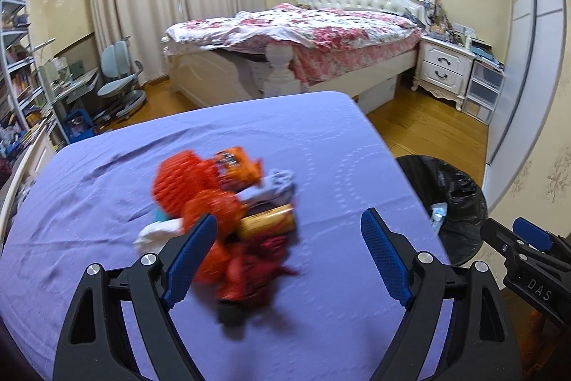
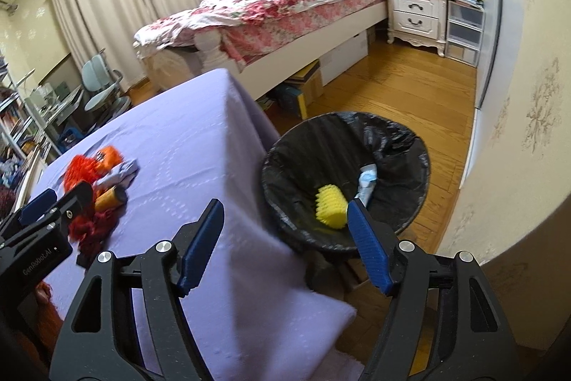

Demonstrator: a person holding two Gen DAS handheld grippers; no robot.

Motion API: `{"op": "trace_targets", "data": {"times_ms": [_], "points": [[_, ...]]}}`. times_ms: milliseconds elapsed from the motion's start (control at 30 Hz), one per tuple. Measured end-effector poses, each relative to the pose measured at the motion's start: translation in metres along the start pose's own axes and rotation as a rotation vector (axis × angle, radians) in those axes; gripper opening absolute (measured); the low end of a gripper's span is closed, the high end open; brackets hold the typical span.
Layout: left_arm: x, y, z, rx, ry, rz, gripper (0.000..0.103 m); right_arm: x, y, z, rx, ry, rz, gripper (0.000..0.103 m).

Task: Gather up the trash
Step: 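Move both open tools back to the trash pile on the table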

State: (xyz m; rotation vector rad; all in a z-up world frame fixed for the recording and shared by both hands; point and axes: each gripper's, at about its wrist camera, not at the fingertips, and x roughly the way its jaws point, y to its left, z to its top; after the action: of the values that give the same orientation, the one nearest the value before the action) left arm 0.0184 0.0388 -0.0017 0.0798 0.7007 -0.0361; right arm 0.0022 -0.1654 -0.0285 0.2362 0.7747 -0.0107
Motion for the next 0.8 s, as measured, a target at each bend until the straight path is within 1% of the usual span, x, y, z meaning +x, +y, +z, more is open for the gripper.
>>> {"op": "trace_targets", "data": {"times_ms": [100,200,333,467,500,567,600,800], "points": [[-0.008,0.024,-0.010,-0.029,0.004,0.028,0.082,0.001,0.021,-0.009,-0.032,0.024,0.039,0.070],[-0.013,0.052,-0.023,-0.061,0.011,0.071,0.082,0.003,0.043,-0.019,-0.072,0.051,0.076,0.070],[-0.016,0.086,-0.039,-0.103,0.028,0.123,0.082,0.009,0.077,-0.031,-0.134,0.096,0.134,0.070],[-0.015,0.114,-0.052,-0.136,0.047,0.177,0.082,0.012,0.106,-0.042,-0.194,0.126,0.174,0.069],[-0.015,0.120,-0.054,-0.145,0.051,0.184,0.082,0.015,0.118,-0.045,-0.224,0.136,0.185,0.068],[-0.016,0.132,-0.059,-0.168,0.059,0.200,0.082,0.016,0.129,-0.048,-0.246,0.143,0.195,0.065],[-0.016,0.138,-0.061,-0.181,0.062,0.204,0.082,0.018,0.138,-0.050,-0.263,0.152,0.206,0.062],[-0.015,0.155,-0.068,-0.221,0.073,0.205,0.082,0.029,0.164,-0.052,-0.308,0.173,0.217,0.057]]}}
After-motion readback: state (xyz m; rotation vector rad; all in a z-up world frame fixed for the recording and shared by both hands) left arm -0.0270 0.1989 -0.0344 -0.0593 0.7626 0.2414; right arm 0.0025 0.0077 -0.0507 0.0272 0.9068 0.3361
